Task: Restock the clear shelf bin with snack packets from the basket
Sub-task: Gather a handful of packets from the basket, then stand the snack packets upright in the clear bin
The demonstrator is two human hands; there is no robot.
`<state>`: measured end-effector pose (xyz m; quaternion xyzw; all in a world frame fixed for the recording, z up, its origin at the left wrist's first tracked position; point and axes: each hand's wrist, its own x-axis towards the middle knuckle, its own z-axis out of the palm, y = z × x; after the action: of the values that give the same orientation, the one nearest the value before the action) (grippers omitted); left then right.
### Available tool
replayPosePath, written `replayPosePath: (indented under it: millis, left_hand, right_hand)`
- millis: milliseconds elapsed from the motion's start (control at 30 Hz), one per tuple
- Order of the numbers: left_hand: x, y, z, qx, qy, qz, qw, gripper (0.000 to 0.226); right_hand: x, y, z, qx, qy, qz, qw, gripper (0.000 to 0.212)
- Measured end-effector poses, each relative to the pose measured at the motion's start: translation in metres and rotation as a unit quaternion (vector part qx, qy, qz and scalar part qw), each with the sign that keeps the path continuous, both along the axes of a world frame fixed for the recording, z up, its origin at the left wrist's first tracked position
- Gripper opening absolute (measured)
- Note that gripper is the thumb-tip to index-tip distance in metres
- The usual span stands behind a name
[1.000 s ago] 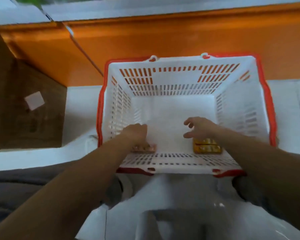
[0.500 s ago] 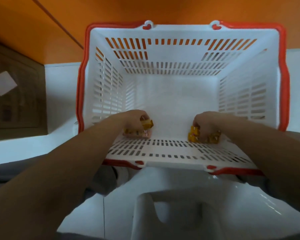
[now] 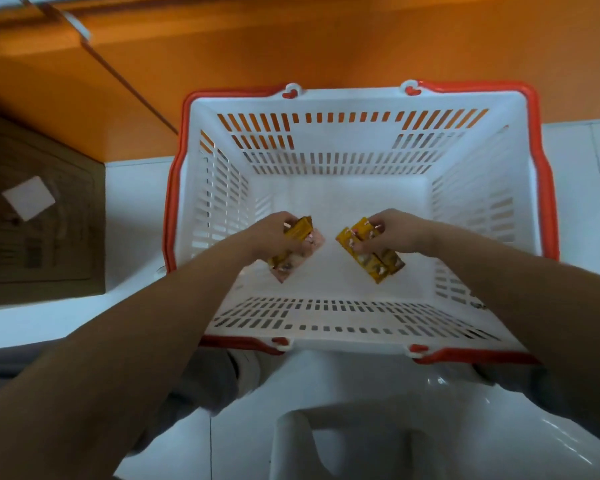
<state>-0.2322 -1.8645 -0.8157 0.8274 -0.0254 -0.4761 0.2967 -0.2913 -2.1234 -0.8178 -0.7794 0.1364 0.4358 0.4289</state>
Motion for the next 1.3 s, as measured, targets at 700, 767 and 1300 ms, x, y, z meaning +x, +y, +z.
replayPosePath:
  millis: [700,767,1300]
  left_hand:
    - [0.026,-0.032,0.311,-0.345,-0.102,0.247,0.900,0.024]
    - [0.025,-0.028,0.334,-0.353,-0.132,0.247,0.893,0.030]
    - [0.052,-0.035,0.351,-0.409,-0.171,0.301,0.844,0.023]
  right_hand:
    - [0.039,0.021,0.312,0.225,-0.218,-0.229,0.922,0.050]
    - [0.038,0.023,0.339,0.233,-0.239,-0.216,0.917,0.042]
    - [0.076,0.031,0.364,0.269,-0.296,-0.265,0.878,0.050]
